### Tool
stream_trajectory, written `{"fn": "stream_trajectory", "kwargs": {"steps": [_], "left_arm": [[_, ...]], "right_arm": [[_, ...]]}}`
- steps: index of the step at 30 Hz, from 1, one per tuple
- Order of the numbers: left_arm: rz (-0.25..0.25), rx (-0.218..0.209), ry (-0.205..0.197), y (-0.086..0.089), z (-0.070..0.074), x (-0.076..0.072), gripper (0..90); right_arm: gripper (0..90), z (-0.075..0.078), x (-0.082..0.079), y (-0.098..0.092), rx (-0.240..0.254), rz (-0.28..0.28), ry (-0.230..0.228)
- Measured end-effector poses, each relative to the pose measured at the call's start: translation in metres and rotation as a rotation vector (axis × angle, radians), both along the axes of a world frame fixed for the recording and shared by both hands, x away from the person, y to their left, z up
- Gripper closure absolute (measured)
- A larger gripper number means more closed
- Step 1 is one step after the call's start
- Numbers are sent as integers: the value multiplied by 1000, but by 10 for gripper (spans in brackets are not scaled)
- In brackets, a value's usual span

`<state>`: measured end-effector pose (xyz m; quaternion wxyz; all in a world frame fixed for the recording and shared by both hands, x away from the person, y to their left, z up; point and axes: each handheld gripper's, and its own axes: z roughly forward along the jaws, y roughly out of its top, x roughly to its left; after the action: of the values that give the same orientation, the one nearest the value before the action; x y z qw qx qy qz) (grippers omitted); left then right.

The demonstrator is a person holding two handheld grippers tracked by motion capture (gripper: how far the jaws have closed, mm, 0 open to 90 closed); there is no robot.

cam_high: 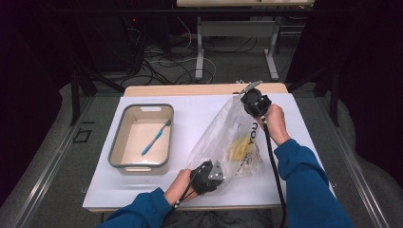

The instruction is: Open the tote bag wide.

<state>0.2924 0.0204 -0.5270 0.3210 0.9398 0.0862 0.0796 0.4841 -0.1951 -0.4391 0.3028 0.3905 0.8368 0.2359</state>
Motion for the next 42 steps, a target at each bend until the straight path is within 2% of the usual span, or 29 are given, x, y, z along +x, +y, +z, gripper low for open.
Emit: {"fn": "stream_trajectory", "kwargs": {"steps": [1, 2, 3, 4, 5, 6, 7, 8, 9, 10, 12, 13, 15, 16, 17, 18, 19, 20, 21, 22, 23, 24, 27, 29, 31, 36, 39, 41, 42], "left_arm": [[-8, 0, 10, 5, 2, -3, 899], [6, 1, 5, 9, 3, -4, 899], [29, 10, -11, 15, 3, -2, 899], [54, 33, -22, 21, 3, 2, 898], [97, 48, -25, 27, 2, 7, 898], [148, 67, -51, 31, -1, 13, 898], [184, 81, -40, 35, -2, 20, 898], [235, 75, -26, 40, -4, 27, 898], [273, 91, -40, 43, -6, 32, 898], [309, 113, -56, 45, -8, 37, 897], [363, 143, -80, 48, -13, 43, 895], [375, 186, -107, 48, -16, 45, 895], [378, 197, -125, 45, -18, 46, 877], [394, 200, -133, 44, -16, 46, 828], [416, 187, -132, 42, -14, 46, 828], [413, 188, -136, 39, -11, 43, 770], [403, 175, -146, 36, -8, 40, 681], [400, 150, -157, 32, -7, 37, 681], [399, 150, -164, 29, -4, 35, 551], [391, 136, -167, 26, 0, 33, 551], [386, 120, -167, 23, 3, 32, 472], [381, 116, -167, 21, 6, 31, 472], [378, 68, -147, 15, 16, 32, 385], [381, 32, -107, 10, 21, 35, 356], [374, 23, -100, 3, 22, 39, 333], [384, 25, -49, -16, 12, 55, 316], [399, 31, -26, -27, 2, 66, 314], [401, 48, -28, -34, -5, 72, 309], [405, 59, -21, -38, -8, 74, 308]], "right_arm": [[900, -7, 5, -4, -24, -45, 26], [900, -27, 17, -19, -38, -103, 92], [900, -27, 17, -19, -38, -103, 92], [900, -50, 24, -35, -39, -138, 137], [900, -62, 26, -41, -44, -163, 150], [900, -71, 28, -47, -45, -171, 175], [900, -80, 29, -52, -51, -185, 198], [900, -87, 29, -56, -56, -198, 212], [900, -87, 29, -56, -56, -198, 212], [900, -97, 27, -63, -63, -210, 238], [900, -100, 22, -68, -53, -212, 233], [900, -100, 22, -68, -53, -212, 233], [900, -99, 11, -70, -87, -202, 239], [900, -97, 8, -71, -76, -186, 272], [900, -97, 8, -71, -76, -186, 272], [900, -94, 4, -71, -60, -171, 298], [876, -86, -5, -70, -46, -135, 283], [876, -86, -5, -70, -46, -135, 283], [786, -73, -14, -67, -7, -103, 265], [786, -73, -14, -67, -7, -103, 265], [687, -62, -22, -62, 1, -57, 233], [687, -62, -22, -62, 1, -57, 233], [532, -50, -32, -56, 37, 5, 188], [462, -40, -38, -52, 51, 41, 186], [400, -30, -44, -49, 62, 81, 158], [282, -10, -56, -36, 70, 143, 74], [217, -2, -58, -27, 48, 189, 18], [170, -3, -51, -18, 22, 218, 37], [146, -7, -45, -13, -5, 232, 66]]}}
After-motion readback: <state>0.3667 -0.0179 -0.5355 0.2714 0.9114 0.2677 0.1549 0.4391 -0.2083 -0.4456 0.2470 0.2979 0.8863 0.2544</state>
